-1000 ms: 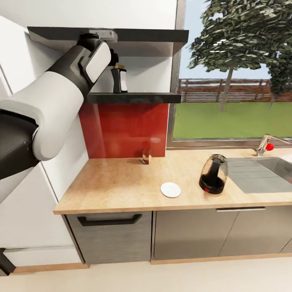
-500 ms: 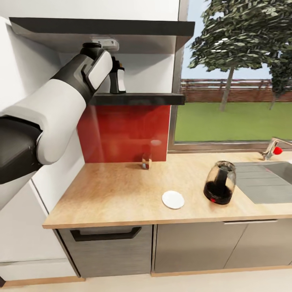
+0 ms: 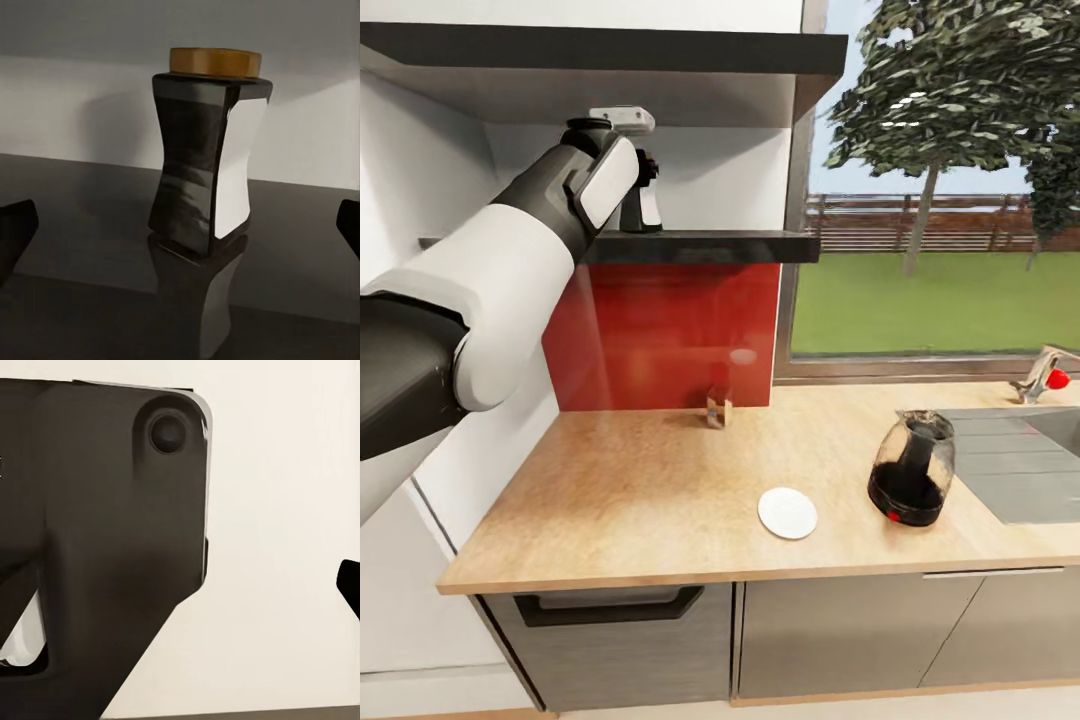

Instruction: Set up a coffee station on the kitchen countertop: keep the coffee maker on the countertop, move the bottle of coffee from the kitchen shelf to the counter next to the coffee maker, place a paper coffee filter on top of the coffee maker, put the saucer next to the coffee maker with the coffee cup on the saucer, and place the electric kettle next to the coffee maker.

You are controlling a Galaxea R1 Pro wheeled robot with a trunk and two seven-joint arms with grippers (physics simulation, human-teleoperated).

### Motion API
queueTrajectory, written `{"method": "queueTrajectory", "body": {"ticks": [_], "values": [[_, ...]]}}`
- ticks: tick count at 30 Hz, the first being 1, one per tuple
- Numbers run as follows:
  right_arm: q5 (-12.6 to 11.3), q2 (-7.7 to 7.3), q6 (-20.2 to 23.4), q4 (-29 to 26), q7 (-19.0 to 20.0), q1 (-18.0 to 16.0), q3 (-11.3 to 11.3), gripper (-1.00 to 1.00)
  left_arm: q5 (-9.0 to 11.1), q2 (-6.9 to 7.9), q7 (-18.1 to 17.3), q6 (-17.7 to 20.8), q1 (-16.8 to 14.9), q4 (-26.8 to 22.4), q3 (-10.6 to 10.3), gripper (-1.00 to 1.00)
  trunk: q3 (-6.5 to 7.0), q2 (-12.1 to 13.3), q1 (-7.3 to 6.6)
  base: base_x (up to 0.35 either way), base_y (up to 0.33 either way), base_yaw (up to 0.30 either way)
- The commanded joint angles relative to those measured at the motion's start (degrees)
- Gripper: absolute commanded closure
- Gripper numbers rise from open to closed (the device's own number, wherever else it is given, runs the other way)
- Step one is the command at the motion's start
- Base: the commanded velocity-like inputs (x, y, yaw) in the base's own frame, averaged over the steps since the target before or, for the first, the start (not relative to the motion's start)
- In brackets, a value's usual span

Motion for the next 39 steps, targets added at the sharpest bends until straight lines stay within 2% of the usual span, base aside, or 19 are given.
{"method": "queueTrajectory", "body": {"ticks": [1,16,20,28,34,39], "values": [[-0.42,-0.02,-0.06,-0.14,-0.22,0.02,0.47,-1.0,0.54,0.05,0.45,0.2,-0.03,-0.03,-0.5,-1.0,-0.11,-0.12,0.06,0.167,-0.006,0.0],[-0.42,0.0,-0.06,-0.14,-0.22,0.02,0.55,-1.0,0.45,0.07,0.52,0.17,0.12,0.39,-0.51,-1.0,-0.11,-0.12,0.06,0.114,-0.001,0.0],[-0.5,0.0,-0.06,-0.14,-0.22,0.02,0.56,-1.0,0.51,0.07,0.52,0.17,2.14,-0.28,-0.59,-1.0,-0.11,-0.12,0.06,0.07,0.0,0.0],[-0.44,0.0,-0.06,-0.14,-0.22,0.02,0.56,-1.0,0.51,0.07,0.52,0.15,2.31,-0.3,-0.61,-1.0,-0.11,-0.12,0.06,0.258,0.0,0.0],[-0.5,0.0,-0.06,-0.14,-0.22,0.02,0.56,-1.0,0.51,0.07,0.52,0.13,2.31,-0.43,-0.83,-1.0,-0.11,-0.12,0.06,0.055,0.0,0.0],[-0.51,0.07,-0.06,-0.14,-0.22,0.02,0.64,-1.0,0.43,0.07,0.59,0.17,2.38,-3.32,-0.86,-1.0,-0.11,-0.12,0.06,0.005,0.0,0.0]]}}
